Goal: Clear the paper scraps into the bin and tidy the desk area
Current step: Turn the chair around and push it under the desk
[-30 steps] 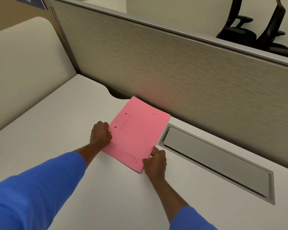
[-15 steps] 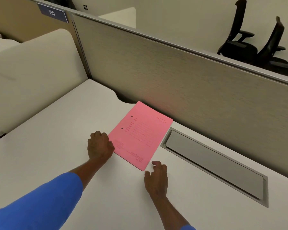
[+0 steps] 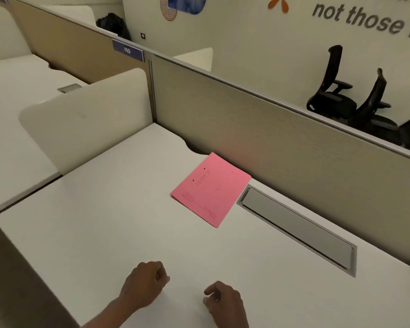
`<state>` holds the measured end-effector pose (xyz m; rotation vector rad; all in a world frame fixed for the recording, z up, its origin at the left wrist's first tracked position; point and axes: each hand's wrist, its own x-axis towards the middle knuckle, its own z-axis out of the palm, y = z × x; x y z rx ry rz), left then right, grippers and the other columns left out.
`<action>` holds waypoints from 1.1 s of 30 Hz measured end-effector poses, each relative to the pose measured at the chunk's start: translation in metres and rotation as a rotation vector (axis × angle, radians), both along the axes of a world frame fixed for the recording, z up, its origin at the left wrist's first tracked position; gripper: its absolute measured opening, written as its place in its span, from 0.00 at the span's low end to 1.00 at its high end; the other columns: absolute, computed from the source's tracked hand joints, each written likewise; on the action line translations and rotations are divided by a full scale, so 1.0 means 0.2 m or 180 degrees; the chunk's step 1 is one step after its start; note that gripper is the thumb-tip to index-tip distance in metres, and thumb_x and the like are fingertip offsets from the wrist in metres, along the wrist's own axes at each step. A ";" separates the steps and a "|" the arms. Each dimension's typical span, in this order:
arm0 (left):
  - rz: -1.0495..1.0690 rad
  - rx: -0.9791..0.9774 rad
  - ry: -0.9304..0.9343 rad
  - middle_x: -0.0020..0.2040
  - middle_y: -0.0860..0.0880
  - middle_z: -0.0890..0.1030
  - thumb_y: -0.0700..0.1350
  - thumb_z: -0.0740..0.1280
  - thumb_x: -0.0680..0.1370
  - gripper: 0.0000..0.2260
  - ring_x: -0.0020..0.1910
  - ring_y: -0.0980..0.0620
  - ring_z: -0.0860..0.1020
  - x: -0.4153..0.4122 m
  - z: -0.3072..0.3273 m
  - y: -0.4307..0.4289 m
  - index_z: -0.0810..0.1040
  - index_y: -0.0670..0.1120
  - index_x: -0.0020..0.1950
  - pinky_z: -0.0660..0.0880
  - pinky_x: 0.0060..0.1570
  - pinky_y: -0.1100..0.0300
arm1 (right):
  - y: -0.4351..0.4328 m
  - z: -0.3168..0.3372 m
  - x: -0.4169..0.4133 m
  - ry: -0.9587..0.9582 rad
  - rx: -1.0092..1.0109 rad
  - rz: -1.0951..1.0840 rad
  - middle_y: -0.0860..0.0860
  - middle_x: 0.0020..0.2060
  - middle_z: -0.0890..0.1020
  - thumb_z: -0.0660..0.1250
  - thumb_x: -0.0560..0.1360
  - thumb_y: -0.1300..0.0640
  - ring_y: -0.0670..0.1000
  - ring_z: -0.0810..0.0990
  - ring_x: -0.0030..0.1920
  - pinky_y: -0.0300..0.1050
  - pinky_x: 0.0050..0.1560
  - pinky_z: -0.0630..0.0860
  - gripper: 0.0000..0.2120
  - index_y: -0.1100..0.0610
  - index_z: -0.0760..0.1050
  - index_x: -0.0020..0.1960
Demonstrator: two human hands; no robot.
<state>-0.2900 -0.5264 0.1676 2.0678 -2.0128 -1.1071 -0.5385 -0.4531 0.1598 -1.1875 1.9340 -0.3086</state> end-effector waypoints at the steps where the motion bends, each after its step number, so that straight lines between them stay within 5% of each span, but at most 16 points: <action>1: -0.0010 0.0010 0.0038 0.43 0.58 0.85 0.57 0.71 0.78 0.10 0.44 0.59 0.82 0.04 0.02 0.09 0.81 0.53 0.42 0.81 0.50 0.57 | 0.07 0.02 0.03 0.0037 -0.0010 0.0081 0.45 0.42 0.87 0.73 0.70 0.47 0.42 0.85 0.45 0.39 0.54 0.80 0.08 0.46 0.83 0.49; 15: -0.0098 0.0287 0.0010 0.46 0.54 0.86 0.56 0.71 0.81 0.07 0.47 0.55 0.84 0.66 0.09 1.20 0.83 0.53 0.52 0.84 0.51 0.53 | 1.01 0.10 0.52 0.0162 0.0003 0.0679 0.42 0.38 0.87 0.73 0.72 0.47 0.40 0.85 0.38 0.44 0.48 0.82 0.04 0.42 0.82 0.47; 25: 0.0150 0.0830 0.0007 0.45 0.56 0.84 0.55 0.72 0.79 0.05 0.44 0.59 0.82 0.88 -0.02 1.86 0.81 0.56 0.47 0.83 0.47 0.56 | 1.37 0.06 0.72 0.0328 0.0532 0.1683 0.44 0.55 0.85 0.74 0.77 0.45 0.46 0.85 0.53 0.43 0.59 0.80 0.12 0.45 0.80 0.59; 33: 0.0460 0.0806 -0.0062 0.43 0.56 0.84 0.56 0.72 0.79 0.07 0.43 0.58 0.82 0.88 -0.07 2.24 0.81 0.54 0.47 0.78 0.40 0.60 | 1.62 -0.02 0.73 0.0328 0.0701 0.2106 0.41 0.50 0.84 0.74 0.76 0.44 0.41 0.82 0.50 0.39 0.53 0.77 0.13 0.45 0.79 0.59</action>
